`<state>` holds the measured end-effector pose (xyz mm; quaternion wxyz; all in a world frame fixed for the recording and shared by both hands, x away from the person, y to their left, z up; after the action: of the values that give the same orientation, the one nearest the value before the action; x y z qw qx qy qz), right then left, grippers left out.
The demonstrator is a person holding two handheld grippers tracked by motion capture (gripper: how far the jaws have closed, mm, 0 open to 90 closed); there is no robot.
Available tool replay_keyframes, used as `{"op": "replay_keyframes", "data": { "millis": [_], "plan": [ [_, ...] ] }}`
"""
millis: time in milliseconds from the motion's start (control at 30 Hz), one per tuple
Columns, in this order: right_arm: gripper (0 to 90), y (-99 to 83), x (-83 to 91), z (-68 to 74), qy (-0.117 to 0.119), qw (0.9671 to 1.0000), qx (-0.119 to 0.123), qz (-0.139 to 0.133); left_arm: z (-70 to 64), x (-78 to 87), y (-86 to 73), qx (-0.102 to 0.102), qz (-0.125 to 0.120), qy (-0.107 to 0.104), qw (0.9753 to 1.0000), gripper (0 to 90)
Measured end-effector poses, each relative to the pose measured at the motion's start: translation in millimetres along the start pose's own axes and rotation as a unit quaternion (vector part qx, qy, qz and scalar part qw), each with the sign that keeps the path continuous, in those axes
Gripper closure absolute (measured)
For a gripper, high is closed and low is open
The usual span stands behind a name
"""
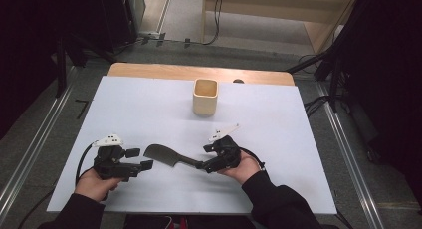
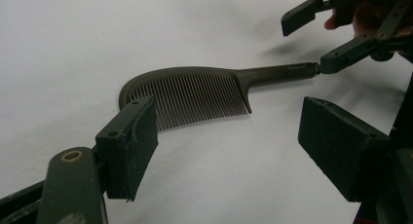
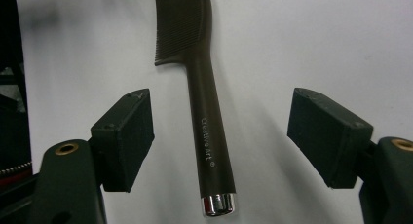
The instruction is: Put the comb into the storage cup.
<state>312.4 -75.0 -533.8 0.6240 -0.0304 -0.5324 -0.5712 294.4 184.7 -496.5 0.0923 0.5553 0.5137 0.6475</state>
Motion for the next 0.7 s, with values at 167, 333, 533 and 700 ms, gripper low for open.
{"op": "replay_keyframes", "data": {
  "millis": [167, 333, 533, 700],
  "plan": [
    [25.1, -5.7, -6.5, -0.3, -0.003, 1.0, 0.005, -0.002, 0.0, 0.5, 0.0, 0.0, 0.0, 0.0, 1.0, 22.9],
    [28.6, -9.2, -8.1, -1.5, -0.011, 0.9996, 0.021, -0.013, 0.5, 1.0, -0.2, 0.0, 0.0, -0.001, 1.0, 22.9],
    [30.8, -16.2, -14.5, -4.2, -0.025, 0.999, 0.032, -0.018, 0.3, 1.0, -0.1, 0.0, 0.0, -0.001, 1.0, 22.9],
    [35.1, -19.7, -15.0, -2.1, -0.044, 0.9975, 0.049, -0.028, 0.5, 0.7, -0.2, 0.001, 0.0, -0.001, 1.0, 22.9]
  ]
}}
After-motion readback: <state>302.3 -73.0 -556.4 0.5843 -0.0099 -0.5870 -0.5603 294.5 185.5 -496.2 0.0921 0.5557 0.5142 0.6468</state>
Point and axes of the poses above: each handheld gripper's, and its own axes: x roughly backward along the jaws, y roughly out of its top, z roughly to its left, the point moved 6 cm from there along -x, roughly forward along the jaws, and after that the axes turned 15 degrees about -x, right-handed, at the moved point
